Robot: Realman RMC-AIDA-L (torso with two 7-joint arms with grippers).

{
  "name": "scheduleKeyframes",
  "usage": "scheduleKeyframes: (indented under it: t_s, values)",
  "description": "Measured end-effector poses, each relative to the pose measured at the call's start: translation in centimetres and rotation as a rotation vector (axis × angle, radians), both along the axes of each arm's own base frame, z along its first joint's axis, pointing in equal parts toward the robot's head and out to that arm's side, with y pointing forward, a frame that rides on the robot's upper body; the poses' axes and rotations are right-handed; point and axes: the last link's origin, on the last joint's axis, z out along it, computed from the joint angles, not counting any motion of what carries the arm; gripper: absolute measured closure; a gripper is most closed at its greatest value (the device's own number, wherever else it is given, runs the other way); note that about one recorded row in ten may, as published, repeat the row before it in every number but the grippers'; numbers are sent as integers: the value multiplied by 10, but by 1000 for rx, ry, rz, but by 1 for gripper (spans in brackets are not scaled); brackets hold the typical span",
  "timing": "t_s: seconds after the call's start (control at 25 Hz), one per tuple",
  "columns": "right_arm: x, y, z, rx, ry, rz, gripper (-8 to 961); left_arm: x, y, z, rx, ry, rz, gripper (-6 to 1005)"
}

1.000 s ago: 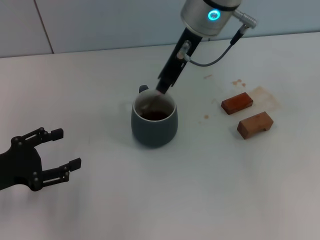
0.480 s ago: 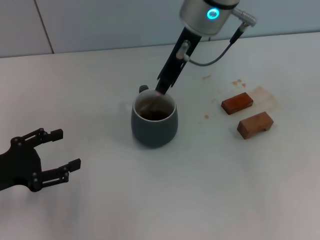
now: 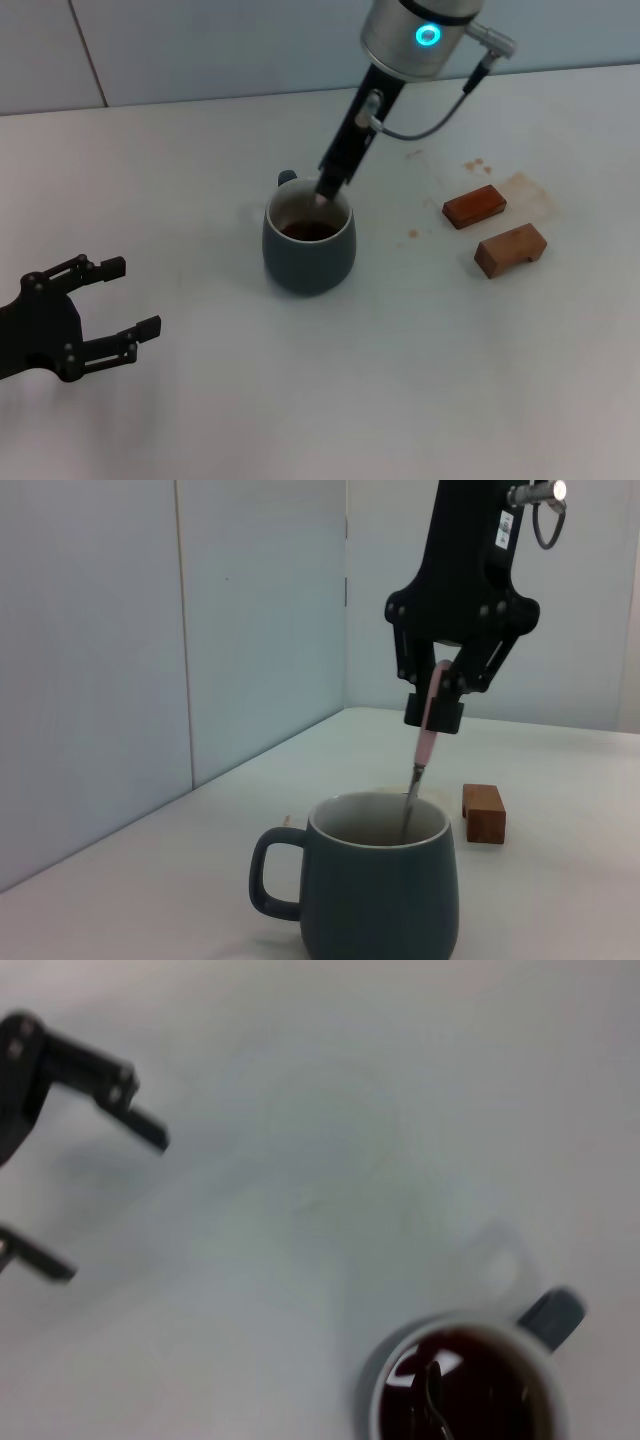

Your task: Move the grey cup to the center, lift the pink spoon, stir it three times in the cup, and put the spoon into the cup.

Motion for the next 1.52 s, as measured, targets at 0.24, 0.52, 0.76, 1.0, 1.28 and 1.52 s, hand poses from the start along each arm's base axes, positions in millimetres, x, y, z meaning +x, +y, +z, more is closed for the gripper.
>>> scheduleKeyframes:
  t_s: [0.24, 0.52, 0.76, 1.0, 1.28, 1.52]
  values:
    - [8, 8, 3, 62, -17, -23, 833, 0, 1, 1, 5, 0, 2, 152]
    - [10, 5, -2, 47, -28, -22, 832, 0, 2, 3, 5, 4, 5, 152]
    - [13, 9, -4, 80, -8, -23, 831, 0, 3, 3, 8, 5, 5, 152]
    - [17, 9, -9, 85, -16, -14, 733, 1, 4, 4, 9, 5, 2, 152]
    - [16, 10, 4, 150, 142, 38, 536, 2, 5, 4, 9, 4, -1, 152]
    - [63, -5, 43, 304, 513, 179, 358, 2, 6, 4, 13, 1, -1, 152]
